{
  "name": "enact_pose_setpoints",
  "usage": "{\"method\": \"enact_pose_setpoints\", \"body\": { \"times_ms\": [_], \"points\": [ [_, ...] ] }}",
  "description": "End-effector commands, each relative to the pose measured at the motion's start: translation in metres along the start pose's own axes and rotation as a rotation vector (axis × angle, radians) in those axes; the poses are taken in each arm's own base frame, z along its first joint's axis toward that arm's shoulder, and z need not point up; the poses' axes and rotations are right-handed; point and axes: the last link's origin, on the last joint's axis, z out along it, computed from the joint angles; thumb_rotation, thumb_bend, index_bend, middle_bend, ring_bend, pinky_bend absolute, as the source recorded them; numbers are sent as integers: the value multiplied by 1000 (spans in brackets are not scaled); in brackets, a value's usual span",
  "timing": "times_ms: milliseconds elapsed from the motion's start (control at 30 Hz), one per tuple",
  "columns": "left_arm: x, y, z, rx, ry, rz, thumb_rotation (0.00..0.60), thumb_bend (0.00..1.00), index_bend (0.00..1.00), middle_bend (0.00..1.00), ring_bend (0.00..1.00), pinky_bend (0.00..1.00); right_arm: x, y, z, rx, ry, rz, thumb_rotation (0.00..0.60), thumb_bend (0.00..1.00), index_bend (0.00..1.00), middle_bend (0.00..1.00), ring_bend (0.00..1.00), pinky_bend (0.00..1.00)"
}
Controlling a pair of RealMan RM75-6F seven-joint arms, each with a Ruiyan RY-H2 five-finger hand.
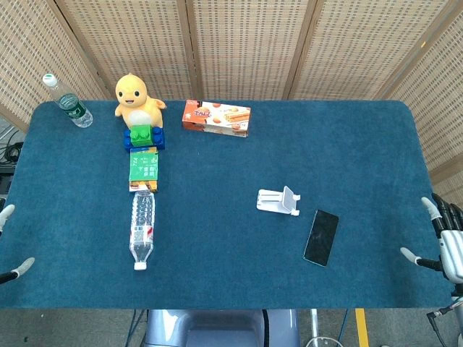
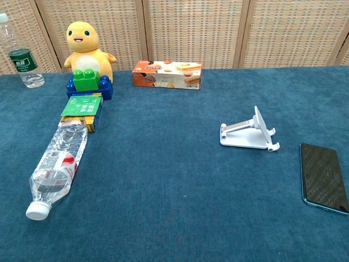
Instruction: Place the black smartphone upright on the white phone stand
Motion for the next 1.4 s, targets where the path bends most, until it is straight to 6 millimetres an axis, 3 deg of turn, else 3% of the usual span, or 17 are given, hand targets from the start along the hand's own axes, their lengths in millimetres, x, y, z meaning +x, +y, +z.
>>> {"method": "enact_pose_setpoints", "body": {
  "times_ms": [33,100,167,233,267,333,633,1100,1400],
  "points": [
    [-1,1,0,-1,-3,0,600,0,0,0,0,0,-2,-6,-1,33,-4,8,600,192,63,0,0,0],
    [-1,1,1,-1,-7,-1,600,0,0,0,0,0,-6,-14,0,80,-30,24,600,392,107,7,0,0],
    [-1,1,2,-2,-10,-2,600,0,0,0,0,0,-13,-27,4,174,-85,49,600,658,162,39,0,0],
    [-2,1,3,-4,-17,-1,600,0,0,0,0,0,-21,-40,9,279,-168,66,600,845,190,82,0,4],
    [-3,1,4,-5,-20,-2,600,0,0,0,0,0,-24,-45,12,323,-199,72,600,931,206,107,0,23],
    [-4,2,5,-4,-24,-1,600,0,0,0,0,0,-32,-55,18,409,-258,54,600,994,230,138,9,68],
    [-7,1,10,11,-38,9,600,0,0,0,0,0,-73,-81,39,601,-393,-101,600,1000,275,193,59,106],
    [-14,2,15,21,-61,31,600,0,0,0,0,0,-104,-127,48,677,-450,-206,600,1000,275,193,73,119],
    [-15,3,17,26,-67,31,600,0,0,0,0,0,-122,-140,47,684,-463,-292,600,1000,275,193,73,121]
  ]
}}
